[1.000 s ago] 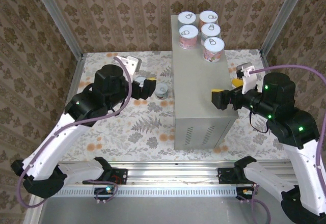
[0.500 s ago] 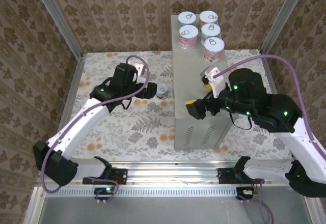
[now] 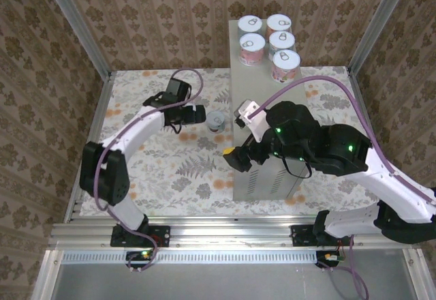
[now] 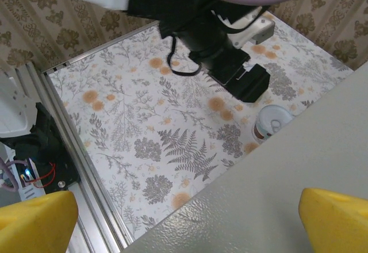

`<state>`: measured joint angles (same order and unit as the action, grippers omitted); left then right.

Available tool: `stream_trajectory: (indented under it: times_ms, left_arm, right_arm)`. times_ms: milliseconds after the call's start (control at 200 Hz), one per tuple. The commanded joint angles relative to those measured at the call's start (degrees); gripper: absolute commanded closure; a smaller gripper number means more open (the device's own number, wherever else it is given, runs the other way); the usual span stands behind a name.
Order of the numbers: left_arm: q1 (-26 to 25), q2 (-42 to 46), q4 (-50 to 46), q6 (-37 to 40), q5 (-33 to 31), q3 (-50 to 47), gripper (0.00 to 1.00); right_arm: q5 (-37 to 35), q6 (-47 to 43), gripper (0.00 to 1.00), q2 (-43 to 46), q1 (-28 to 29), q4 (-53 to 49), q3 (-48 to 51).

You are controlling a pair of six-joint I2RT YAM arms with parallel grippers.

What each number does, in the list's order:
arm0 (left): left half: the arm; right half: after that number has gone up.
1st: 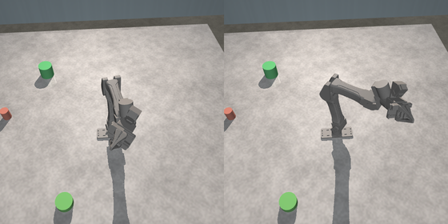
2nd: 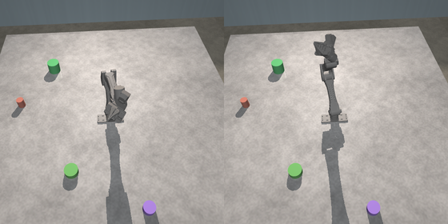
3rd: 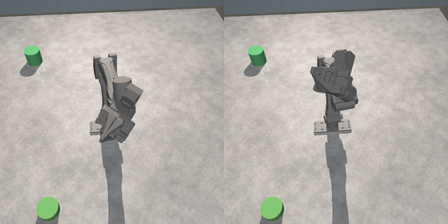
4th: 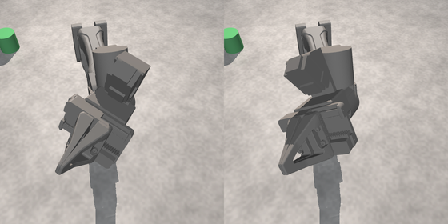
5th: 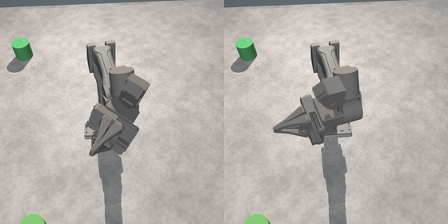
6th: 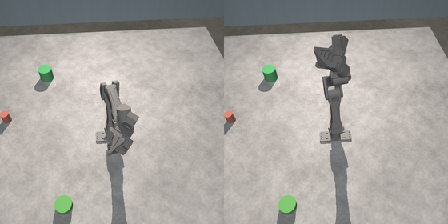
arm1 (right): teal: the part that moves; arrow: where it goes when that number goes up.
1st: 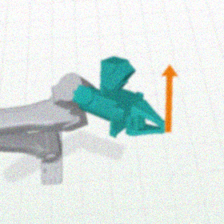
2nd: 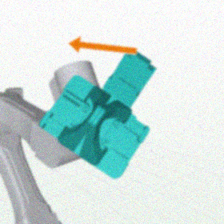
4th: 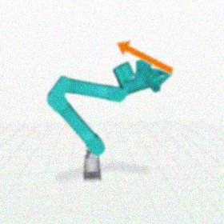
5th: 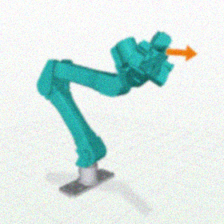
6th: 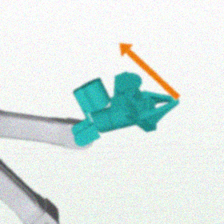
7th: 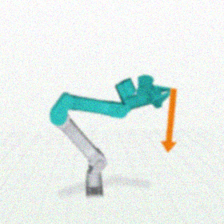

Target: Place and organize the canned foods onto the counter

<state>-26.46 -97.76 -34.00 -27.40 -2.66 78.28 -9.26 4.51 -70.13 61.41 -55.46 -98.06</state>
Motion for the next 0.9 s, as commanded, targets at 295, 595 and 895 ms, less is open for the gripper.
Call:
stream_trajectory:
  times_ms: [295,595,895]
  left_arm:
    - [-0.5,-8.4,-0.5,-4.5,3.1,6.6,0.0]
    - [-4.6,-11.8,0.7,-5.5,3.5,8.4,0.0]
    - [-7.3,-16.3,0.9,-6.2,3.9,12.1,0.01]
  right_arm:
    - [-4.8,1.4,0.0,0.1,1.5,1.8,0.8]
    - [-5.8,2.0,0.0,1.3,1.5,2.0,2.2]
    - [-7.7,2.3,0.0,4.0,1.5,1.7,4.4]
